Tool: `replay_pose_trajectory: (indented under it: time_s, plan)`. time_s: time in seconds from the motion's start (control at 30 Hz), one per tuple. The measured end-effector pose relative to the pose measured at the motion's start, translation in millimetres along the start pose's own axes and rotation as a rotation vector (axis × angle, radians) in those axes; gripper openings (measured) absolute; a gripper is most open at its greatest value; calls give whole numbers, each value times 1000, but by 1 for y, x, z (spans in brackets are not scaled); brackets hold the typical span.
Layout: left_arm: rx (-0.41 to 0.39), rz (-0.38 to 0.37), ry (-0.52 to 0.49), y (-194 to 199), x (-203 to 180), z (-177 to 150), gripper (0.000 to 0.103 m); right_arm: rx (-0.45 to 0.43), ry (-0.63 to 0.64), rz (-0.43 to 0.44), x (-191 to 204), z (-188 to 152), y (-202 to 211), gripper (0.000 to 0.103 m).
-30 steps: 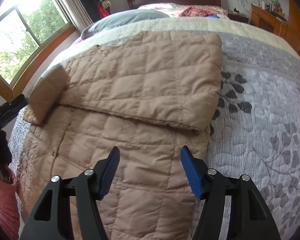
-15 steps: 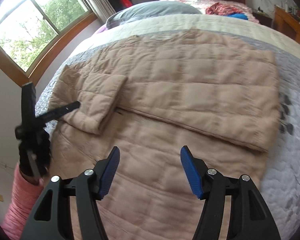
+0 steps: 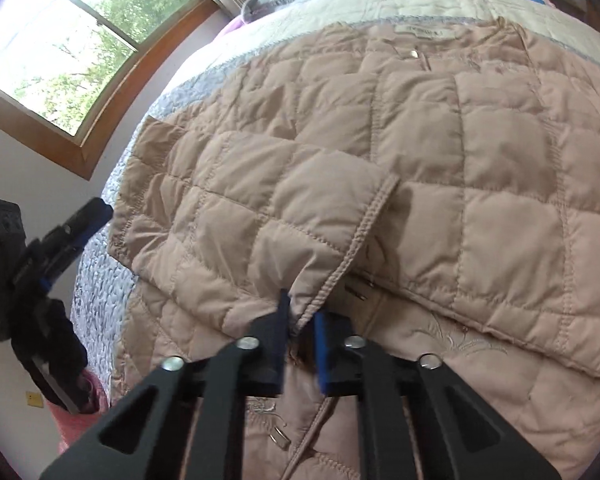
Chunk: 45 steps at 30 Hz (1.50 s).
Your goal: Fold large clothes
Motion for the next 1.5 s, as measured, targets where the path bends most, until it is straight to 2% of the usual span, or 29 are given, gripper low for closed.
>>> replay_pose_trajectory:
  time_s: [0.1, 0.2, 0.43, 0.7, 0.77, 0.87, 1.0, 1.1, 1.23, 1.27, 1.3, 1.4, 1.5]
  plan:
    - [-32, 33, 21, 8, 17, 13, 40, -63, 23, -51, -7, 8, 25, 6]
    - [-32, 32, 31, 6, 21, 17, 40, -127, 25, -89, -18, 16, 57, 6]
    - [14, 14, -38, -20, -11, 10, 39, -235, -39, -185, -65, 20, 121, 6]
    - [18, -5, -95, -35, -46, 6, 39, -368, -188, -184, -132, 19, 174, 6]
    - [24, 3, -127, -39, -55, 4, 39, -375, -231, -187, -151, 17, 178, 6]
    - [64, 19, -167, -55, -63, -4, 39, -338, -259, -212, -174, 12, 167, 6]
    - [106, 93, -181, -84, -51, -12, 39, -311, -282, -206, -191, 6, 148, 7]
    - [146, 72, -146, -99, -41, -17, 38, -291, -284, -215, -192, 6, 134, 8]
    - [135, 82, -166, -99, -40, -18, 38, -271, -254, -271, -189, 4, 124, 8]
    - [132, 85, -168, -96, -40, -18, 38, -273, -236, -295, -186, 3, 127, 8]
    - [129, 86, -167, -92, -41, -17, 38, -281, -219, -320, -182, 3, 133, 16]
    - [99, 73, -161, -74, -50, -12, 39, -336, -169, -409, -170, 3, 157, 17]
    - [72, 13, -166, -58, -74, -3, 39, -380, -144, -400, -150, 5, 175, 17]
Point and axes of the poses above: each gripper's, at about its wrist camera, not at the fingertips, and y roughly against the way its jaws point, x to its left, z to its top, the point moved 9 cm from there along -y, roughly the way its jaws point, and after that the axes turned 4 degrees about z, right-handed, at the moved point
